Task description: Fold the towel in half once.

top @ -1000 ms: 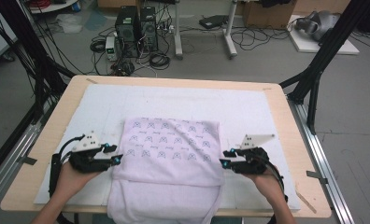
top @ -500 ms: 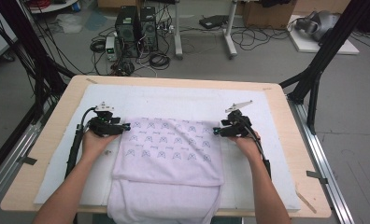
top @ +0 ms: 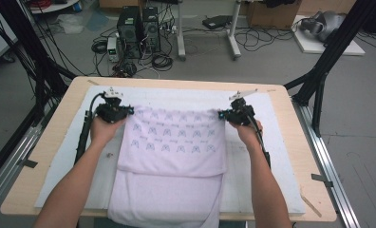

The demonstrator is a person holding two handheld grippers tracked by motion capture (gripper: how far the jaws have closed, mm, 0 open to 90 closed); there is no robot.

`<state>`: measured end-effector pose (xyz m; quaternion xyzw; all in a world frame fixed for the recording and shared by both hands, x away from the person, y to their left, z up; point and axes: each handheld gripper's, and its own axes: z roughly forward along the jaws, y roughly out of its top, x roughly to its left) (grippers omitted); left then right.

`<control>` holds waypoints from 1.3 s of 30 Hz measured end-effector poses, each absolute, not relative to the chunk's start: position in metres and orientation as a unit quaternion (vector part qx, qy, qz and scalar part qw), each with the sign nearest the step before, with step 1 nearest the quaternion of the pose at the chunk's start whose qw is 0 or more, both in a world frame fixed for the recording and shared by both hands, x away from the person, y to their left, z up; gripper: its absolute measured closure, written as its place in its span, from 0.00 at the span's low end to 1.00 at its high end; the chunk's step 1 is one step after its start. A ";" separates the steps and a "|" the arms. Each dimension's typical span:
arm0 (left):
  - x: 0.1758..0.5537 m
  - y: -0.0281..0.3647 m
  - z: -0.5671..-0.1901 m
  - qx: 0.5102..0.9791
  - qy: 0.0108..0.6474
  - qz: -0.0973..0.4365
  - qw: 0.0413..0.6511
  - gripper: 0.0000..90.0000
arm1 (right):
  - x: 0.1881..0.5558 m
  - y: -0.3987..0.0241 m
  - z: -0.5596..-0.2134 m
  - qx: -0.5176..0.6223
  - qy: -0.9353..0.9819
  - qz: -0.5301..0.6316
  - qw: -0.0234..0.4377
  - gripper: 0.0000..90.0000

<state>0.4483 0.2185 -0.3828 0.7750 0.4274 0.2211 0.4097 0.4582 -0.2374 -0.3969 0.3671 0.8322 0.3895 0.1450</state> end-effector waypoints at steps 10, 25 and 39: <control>0.475 0.223 -0.289 0.750 0.416 0.272 0.437 0.70 | 0.490 -0.247 -0.303 0.368 0.800 0.430 0.198 0.64; 0.422 0.241 -0.384 0.785 0.391 0.199 0.438 0.59 | 0.448 -0.230 -0.378 0.339 0.845 0.399 0.107 0.49; 0.379 0.244 -0.426 0.827 0.338 0.155 0.421 0.66 | 0.392 -0.224 -0.417 0.305 0.859 0.401 0.094 0.58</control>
